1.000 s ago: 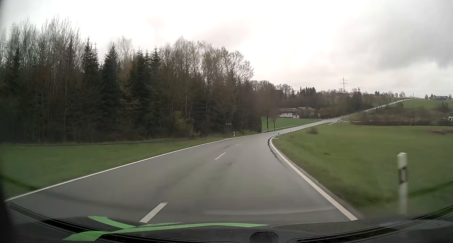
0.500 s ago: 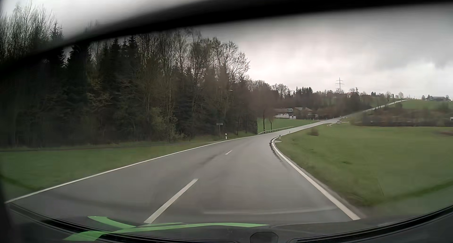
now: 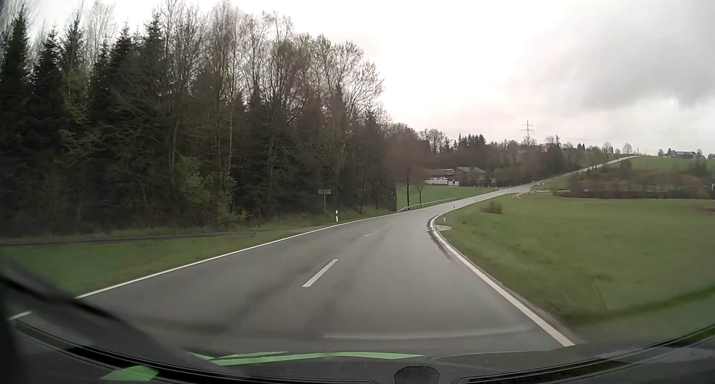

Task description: Follow the waypoints while adhering to traffic rules and regulations

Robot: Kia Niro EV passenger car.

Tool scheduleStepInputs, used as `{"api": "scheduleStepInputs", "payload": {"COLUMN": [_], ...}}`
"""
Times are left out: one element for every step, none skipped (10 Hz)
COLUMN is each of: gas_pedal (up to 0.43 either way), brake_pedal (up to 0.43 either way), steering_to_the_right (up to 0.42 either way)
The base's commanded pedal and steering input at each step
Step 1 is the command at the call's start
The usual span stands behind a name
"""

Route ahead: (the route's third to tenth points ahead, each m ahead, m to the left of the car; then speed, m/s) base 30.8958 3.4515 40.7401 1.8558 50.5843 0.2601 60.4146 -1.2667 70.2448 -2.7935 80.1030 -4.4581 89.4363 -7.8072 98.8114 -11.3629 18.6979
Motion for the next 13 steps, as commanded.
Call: {"api": "scheduleStepInputs", "payload": {"gas_pedal": [0.000, 0.000, 0.000, 0.000, 0.000, 0.000, 0.000, 0.000, 0.000, 0.000, 0.000, 0.000, 0.000], "brake_pedal": [0.000, 0.000, 0.000, 0.000, 0.000, 0.000, 0.000, 0.000, 0.000, 0.000, 0.000, 0.000, 0.000], "steering_to_the_right": [0.014, 0.014, 0.014, 0.015, 0.016, 0.017, 0.018, 0.018, 0.018, 0.018, 0.018, 0.019, 0.019]}}
